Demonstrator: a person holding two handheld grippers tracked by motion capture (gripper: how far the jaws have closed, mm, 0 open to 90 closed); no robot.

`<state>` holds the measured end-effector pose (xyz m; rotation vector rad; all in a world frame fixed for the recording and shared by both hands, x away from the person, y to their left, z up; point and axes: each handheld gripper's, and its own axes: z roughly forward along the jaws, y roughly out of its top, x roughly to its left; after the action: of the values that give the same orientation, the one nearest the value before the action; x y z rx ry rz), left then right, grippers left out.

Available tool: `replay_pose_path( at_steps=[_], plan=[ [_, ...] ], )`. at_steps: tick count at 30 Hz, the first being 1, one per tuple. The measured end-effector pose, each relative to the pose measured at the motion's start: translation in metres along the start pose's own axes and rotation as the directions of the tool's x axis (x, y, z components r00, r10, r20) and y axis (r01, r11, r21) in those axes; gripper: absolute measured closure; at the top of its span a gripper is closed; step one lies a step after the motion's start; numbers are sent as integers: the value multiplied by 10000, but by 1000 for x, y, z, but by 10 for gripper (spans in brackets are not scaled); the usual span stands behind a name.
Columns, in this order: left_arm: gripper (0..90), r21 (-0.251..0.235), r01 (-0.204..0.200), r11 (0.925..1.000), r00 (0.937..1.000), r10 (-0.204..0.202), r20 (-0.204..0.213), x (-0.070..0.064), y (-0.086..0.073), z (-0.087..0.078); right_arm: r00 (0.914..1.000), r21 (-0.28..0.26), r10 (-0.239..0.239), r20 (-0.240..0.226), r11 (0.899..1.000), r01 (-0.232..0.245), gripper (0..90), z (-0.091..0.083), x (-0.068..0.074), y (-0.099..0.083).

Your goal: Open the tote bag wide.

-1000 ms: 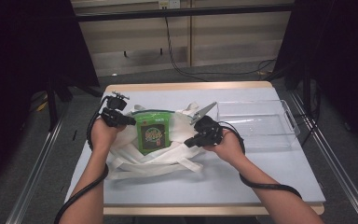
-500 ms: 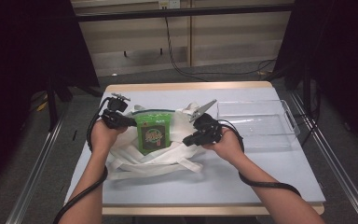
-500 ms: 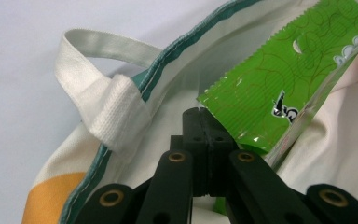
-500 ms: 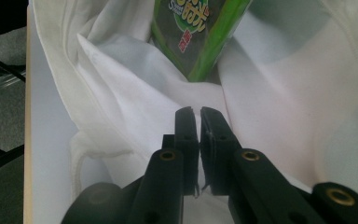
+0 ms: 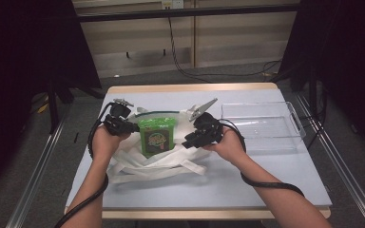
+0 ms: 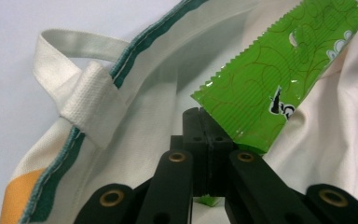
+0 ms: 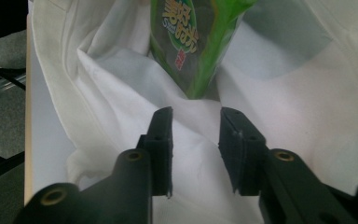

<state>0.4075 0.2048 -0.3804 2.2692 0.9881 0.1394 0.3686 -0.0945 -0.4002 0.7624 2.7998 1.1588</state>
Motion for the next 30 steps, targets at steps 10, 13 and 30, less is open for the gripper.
replay_pose_path(
  at_steps=[10,13,30],
  plan=[
    [900,-103,-319,9994,9995,319,53,-6,-6,-7,9998,81,60,204,9999,-61,393,4,-4,7],
    [900,-97,-332,9994,9994,333,112,-7,-7,-8,9999,-32,-3,164,10000,3,368,6,-3,11],
    [900,-201,-391,9990,9992,393,64,-14,-7,-7,9985,-230,-518,172,9984,522,366,11,2,36]
  ],
)
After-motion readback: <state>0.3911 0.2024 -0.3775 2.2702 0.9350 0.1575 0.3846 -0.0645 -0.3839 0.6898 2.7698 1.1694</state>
